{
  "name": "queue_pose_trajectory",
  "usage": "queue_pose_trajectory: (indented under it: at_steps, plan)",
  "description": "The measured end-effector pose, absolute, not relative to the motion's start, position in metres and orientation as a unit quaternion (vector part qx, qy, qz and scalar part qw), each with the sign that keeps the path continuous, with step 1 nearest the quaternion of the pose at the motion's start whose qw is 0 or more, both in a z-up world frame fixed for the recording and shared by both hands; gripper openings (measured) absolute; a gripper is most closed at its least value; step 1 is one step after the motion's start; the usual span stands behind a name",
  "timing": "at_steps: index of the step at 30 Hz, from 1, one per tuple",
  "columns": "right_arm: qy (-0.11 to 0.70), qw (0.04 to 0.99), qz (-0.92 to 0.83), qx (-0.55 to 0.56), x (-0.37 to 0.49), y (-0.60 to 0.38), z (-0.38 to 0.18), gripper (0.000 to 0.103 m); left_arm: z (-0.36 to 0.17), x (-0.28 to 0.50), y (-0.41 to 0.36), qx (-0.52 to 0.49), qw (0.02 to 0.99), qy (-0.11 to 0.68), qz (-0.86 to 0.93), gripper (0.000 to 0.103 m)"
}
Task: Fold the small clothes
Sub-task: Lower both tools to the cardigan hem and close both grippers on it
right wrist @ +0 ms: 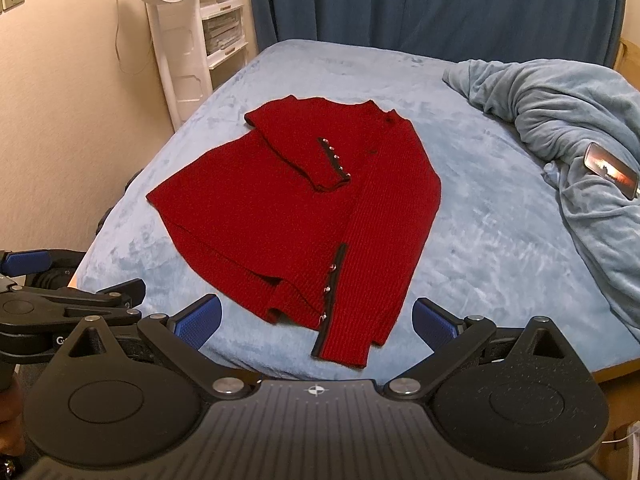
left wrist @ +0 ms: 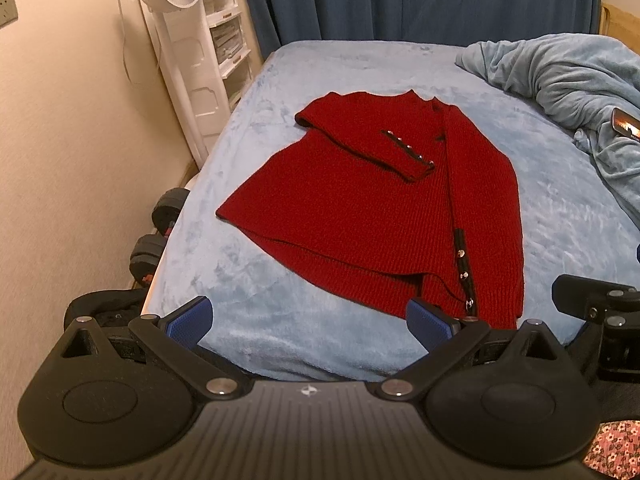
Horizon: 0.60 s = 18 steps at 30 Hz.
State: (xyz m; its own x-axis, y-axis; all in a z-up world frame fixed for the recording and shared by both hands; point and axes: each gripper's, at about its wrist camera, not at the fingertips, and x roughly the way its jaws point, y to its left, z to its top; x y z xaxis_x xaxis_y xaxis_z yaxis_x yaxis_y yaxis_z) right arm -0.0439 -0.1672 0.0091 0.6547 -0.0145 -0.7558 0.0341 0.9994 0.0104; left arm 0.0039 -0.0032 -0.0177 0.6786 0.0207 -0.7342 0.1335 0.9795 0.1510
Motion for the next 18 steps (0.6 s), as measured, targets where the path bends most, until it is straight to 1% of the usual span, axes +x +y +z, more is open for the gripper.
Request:
queue_pose_trajectory:
  at_steps: [6,9,12,18]
  plan:
    - [0.425,0.904,-0.001,0.041,-0.030,-0.180,0.001,0.101,-0.027,0.015,0.004,0.090,0.903,0.419,-0.025,0.103]
    - [0.428,0.896,0.003,0.119,-0.017,-0.208,-0.009,0.101,-0.035,0.028,0.014,0.080,0.896,0.437,-0.016,0.103]
    - [0.421,0.886,-0.031,0.192,0.005,-0.247,-0.027,0.101,-0.040,0.041,0.022,0.078,0.890,0.448,0.003,0.103]
    - [0.404,0.879,-0.084,0.239,0.077,-0.324,-0.077,0.101,-0.053,0.073,0.036,0.083,0.873,0.478,0.041,0.103]
